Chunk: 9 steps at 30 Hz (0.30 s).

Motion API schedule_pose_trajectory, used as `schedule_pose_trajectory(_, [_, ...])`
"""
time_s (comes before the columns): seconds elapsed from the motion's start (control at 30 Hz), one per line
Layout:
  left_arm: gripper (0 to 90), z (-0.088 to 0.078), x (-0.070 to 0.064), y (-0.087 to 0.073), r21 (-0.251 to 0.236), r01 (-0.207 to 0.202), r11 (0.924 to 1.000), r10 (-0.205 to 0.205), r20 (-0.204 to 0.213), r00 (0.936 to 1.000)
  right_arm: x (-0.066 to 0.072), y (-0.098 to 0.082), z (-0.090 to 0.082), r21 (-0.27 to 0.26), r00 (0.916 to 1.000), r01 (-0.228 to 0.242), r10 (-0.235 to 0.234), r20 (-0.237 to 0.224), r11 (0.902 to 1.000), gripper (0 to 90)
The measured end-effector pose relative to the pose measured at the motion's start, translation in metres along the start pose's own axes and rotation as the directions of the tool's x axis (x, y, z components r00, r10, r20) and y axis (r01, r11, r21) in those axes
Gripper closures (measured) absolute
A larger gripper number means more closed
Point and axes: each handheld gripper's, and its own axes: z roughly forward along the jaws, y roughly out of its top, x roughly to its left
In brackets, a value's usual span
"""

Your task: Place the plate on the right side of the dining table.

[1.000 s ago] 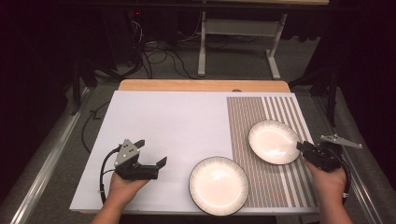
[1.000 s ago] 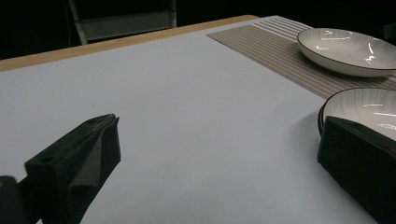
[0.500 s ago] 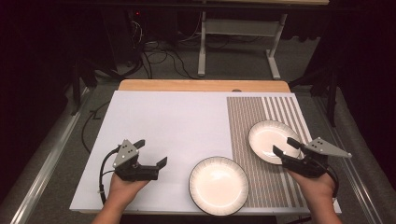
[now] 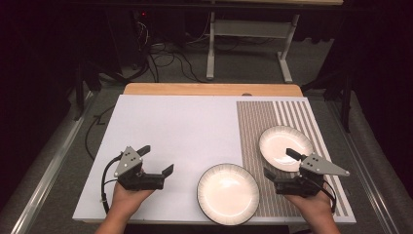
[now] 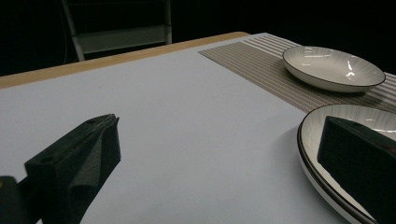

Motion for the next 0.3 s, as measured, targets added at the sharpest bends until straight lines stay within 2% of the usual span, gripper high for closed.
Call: schedule_pose_trajectory(0.3, [0.1, -0.004, -0.0002, 0.0022, -0.02, -0.008, 0.9998, 0.008, -0.01, 0.9999, 0.0009, -0.001, 0.0008, 0.007, 1.0, 0.008, -0.008, 0.006, 0.9999, 0.4])
